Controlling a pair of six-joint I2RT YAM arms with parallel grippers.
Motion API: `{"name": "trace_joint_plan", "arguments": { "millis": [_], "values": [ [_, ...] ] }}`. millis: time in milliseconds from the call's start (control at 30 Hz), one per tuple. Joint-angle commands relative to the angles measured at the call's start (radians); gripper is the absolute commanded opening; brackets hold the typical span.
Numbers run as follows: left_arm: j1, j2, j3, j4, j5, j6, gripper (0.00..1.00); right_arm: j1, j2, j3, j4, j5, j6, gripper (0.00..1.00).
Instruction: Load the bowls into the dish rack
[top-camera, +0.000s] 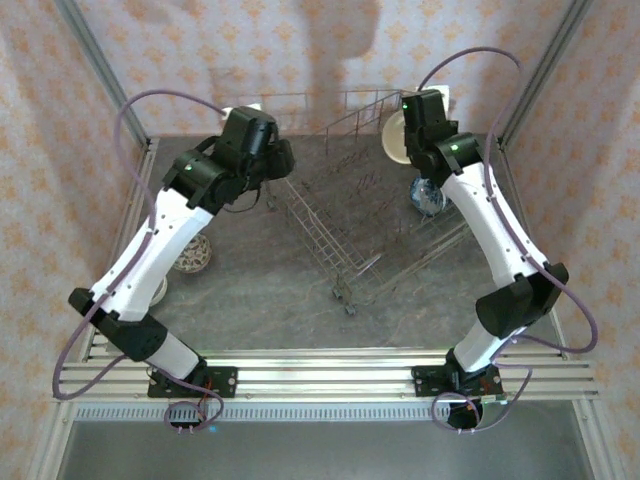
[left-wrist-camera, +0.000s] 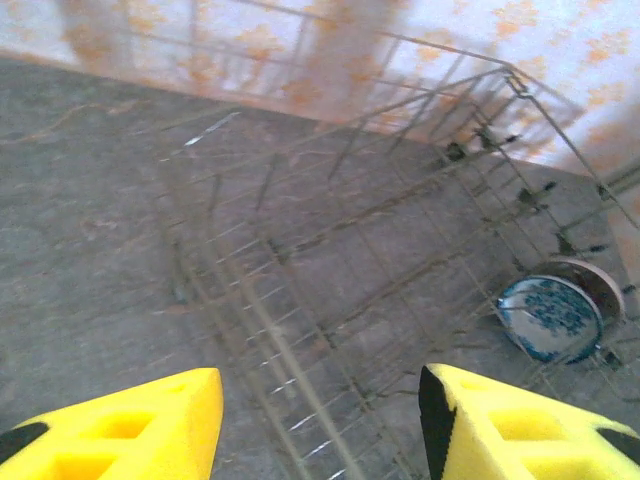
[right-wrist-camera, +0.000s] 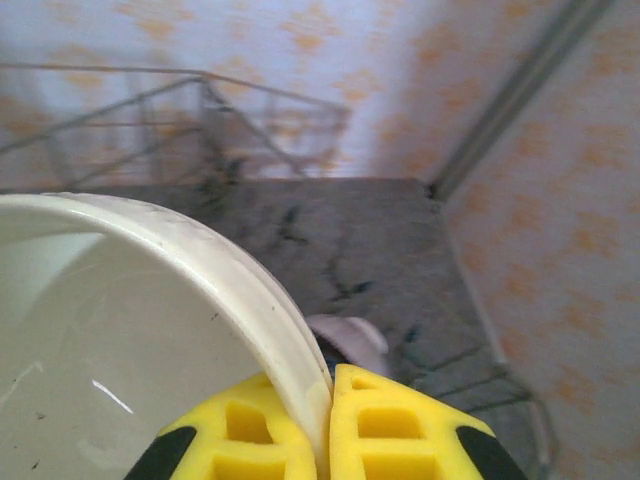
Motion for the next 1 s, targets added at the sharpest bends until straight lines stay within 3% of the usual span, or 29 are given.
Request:
{"name": "trace_joint_plan", "arguments": {
  "millis": [0, 200, 467, 767, 967],
  "values": [
    [0.055, -0.074, -0.076, 0.055, 0.032, -0.016, 0.56, -0.031, 0.010, -0.013, 0.059, 0.156, -0.047, 0.00],
    [0.202, -0.122, -0.210, 0.125, 0.195, -0.021, 0.57, -0.039, 0.024, -0.089, 0.152, 0.265, -0.164, 0.00],
    [0.338, -0.050, -0.202, 0.132, 0.369, 0.058, 0.58, -0.038, 0.038, -0.231, 0.420, 0.400, -0.462, 0.00],
    [0.375, 0.030, -0.202, 0.169, 0.461, 0.089, 0.58, -0.035, -0.023, -0.487, 0.771, 0.355, -0.796, 0.00],
    [0.376, 0.038, -0.232, 0.200, 0.486, 0.081, 0.58, -0.033, -0.028, -0.555, 0.866, 0.362, -0.905, 0.00]
  ]
}}
